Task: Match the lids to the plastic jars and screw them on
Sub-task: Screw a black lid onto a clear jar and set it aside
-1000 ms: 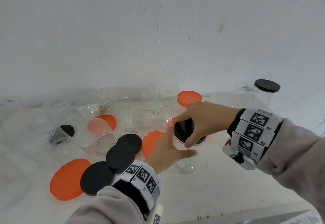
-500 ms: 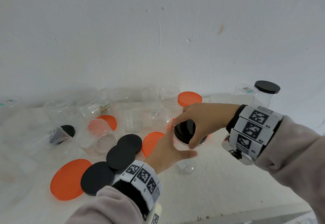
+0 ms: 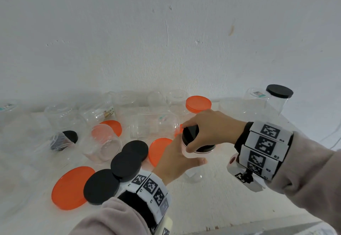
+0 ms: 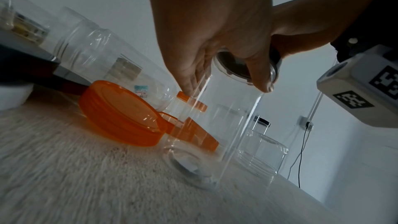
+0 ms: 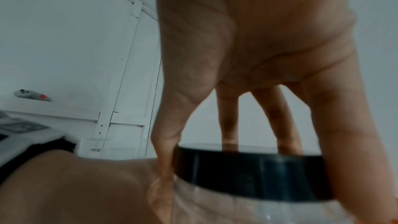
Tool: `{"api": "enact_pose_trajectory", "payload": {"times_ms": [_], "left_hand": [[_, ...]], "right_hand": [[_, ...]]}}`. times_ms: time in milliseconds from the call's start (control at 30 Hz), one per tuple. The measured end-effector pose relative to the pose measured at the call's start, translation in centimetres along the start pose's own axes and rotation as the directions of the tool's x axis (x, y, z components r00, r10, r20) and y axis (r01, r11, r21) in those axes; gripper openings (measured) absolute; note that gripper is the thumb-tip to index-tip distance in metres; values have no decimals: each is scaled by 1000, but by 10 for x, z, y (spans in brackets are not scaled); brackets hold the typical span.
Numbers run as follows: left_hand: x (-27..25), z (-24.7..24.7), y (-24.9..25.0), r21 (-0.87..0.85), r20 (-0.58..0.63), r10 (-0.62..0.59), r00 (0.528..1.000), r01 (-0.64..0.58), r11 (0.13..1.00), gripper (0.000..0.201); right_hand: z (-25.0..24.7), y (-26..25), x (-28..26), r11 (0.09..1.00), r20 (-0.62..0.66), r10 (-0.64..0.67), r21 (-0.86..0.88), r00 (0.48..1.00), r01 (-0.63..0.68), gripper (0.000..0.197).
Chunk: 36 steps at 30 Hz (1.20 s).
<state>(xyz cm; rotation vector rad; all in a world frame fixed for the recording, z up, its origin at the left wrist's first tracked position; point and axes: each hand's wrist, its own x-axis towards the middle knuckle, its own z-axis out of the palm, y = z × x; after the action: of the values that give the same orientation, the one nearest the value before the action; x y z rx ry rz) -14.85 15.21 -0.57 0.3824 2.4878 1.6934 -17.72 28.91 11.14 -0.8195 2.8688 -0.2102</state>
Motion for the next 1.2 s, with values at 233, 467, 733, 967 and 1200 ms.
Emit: {"api": "enact_pose_trajectory", "payload": {"times_ms": [233, 467, 733, 967, 1200], "left_hand": [[3, -4, 1, 22, 29, -1, 1000, 0, 1000, 79], [2, -2, 0, 12, 21, 6, 1000, -6, 1000, 84], [0, -1, 2, 30, 7, 13, 1000, -13, 999, 81], [-2, 2, 1, 0, -30, 10, 1000, -10, 1000, 70], [-1, 0, 5, 25, -1, 13, 1000, -13, 1000, 70]], "right_hand": [[-19, 4, 2, 998, 324, 32, -59, 946, -14, 81], [-25, 12, 4, 992, 305, -92, -56, 948, 114, 78], [-18, 14, 3, 996, 199, -86, -11, 976, 90, 75], [-6, 4, -3, 994, 113, 32, 96, 993, -43, 50], [-11, 7, -2, 999, 245, 43, 21, 969, -50, 73]]}}
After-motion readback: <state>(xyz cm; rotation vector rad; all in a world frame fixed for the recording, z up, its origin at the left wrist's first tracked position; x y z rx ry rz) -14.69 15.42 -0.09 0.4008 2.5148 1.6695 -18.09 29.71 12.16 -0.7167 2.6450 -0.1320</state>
